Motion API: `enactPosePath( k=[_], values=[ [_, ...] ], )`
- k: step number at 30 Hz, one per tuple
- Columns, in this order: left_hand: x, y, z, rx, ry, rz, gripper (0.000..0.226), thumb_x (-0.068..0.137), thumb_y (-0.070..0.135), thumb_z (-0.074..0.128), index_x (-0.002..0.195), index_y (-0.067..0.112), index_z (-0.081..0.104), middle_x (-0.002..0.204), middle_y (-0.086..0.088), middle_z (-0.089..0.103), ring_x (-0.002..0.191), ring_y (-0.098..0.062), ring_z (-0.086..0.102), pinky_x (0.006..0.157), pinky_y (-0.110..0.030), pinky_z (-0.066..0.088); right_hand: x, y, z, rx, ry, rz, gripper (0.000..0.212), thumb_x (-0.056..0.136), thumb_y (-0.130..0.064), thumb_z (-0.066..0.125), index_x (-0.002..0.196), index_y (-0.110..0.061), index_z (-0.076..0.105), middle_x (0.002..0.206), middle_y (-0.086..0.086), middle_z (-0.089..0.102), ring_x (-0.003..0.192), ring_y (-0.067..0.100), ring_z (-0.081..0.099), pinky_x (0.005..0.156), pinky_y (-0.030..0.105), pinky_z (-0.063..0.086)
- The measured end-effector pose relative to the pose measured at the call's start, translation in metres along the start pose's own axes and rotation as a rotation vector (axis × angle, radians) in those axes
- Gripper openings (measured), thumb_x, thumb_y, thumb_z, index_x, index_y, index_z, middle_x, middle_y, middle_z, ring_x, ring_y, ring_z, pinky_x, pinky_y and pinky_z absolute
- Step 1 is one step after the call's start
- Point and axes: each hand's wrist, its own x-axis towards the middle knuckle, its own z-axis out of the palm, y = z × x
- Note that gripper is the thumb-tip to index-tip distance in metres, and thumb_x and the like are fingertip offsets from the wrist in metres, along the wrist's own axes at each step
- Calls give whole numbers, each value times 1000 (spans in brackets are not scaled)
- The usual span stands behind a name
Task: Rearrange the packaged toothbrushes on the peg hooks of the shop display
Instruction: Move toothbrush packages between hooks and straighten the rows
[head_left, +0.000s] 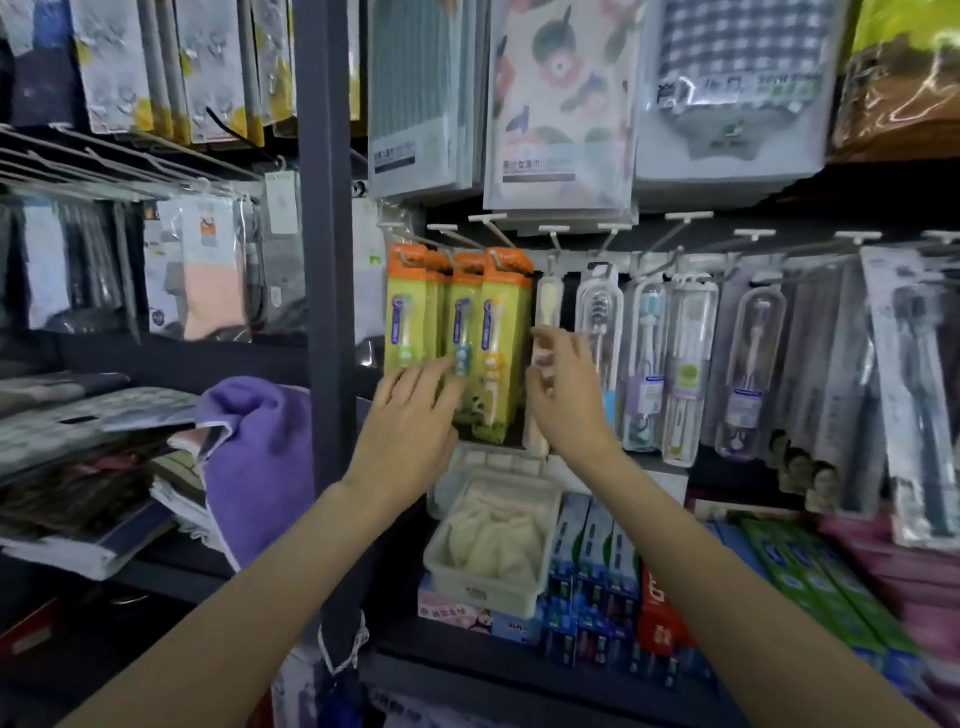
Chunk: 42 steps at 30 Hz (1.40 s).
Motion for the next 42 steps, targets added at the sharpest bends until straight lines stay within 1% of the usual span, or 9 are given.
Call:
enactPosePath(
  k=[5,8,11,16,19,24,29,37,42],
  values=[
    [25,50,20,-129,-36,54,48,63,2,68,110,6,61,120,-17,57,108,-32,52,87,-41,46,-4,64,-43,62,172,328,27,93,2,44,120,-3,46,119,16,44,89,23,49,66,15,38],
    [40,76,32,-134,-114,132,54,63,3,75,115,12,63,124,-19,56,111,-39,54,84,-47,50,-8,98,-46,101,-83,492,33,94,-6,47,126,1,43,125,17,50,114,30,49,88,23,42],
    [57,93,43,-38,-168,235,56,64,14,77,117,19,64,132,-13,53,114,-38,54,85,-47,50,-9,115,-40,137,-128,519,38,94,-19,52,129,-6,44,123,10,56,114,25,53,97,39,44],
    [81,112,51,139,-135,267,36,83,31,51,114,25,66,139,-3,48,119,-49,46,100,-58,34,-2,119,-36,218,-77,495,28,95,-8,47,122,-6,44,105,7,58,99,21,57,73,12,46],
    [92,118,58,241,-205,237,42,96,35,27,122,25,59,151,3,29,129,-50,32,112,-55,12,3,118,-29,215,-122,469,31,92,-3,48,123,-5,45,112,9,60,102,20,57,87,25,47],
    [93,96,66,336,-190,275,49,87,33,31,79,17,76,126,-2,60,106,-50,55,104,-53,25,14,118,-25,280,-108,517,33,94,1,42,127,-2,44,125,11,55,116,23,51,101,31,40],
    [91,87,62,361,-205,314,51,87,33,27,87,16,75,131,-3,56,113,-54,48,105,-53,24,23,118,-10,228,-11,556,24,94,-3,47,117,-3,50,116,9,59,111,24,54,92,28,42],
    [88,82,62,536,-328,378,46,100,36,20,144,24,29,156,0,-12,137,-51,-4,105,-53,-24,32,101,-1,-138,89,581,24,93,-14,50,117,-13,48,113,8,58,100,29,57,75,36,47],
    [88,70,57,450,-168,376,31,86,34,52,113,25,67,142,-4,44,123,-55,37,110,-55,11,32,98,0,-96,95,583,23,93,-11,50,115,-12,54,112,8,60,99,26,58,68,30,41]
  ],
)
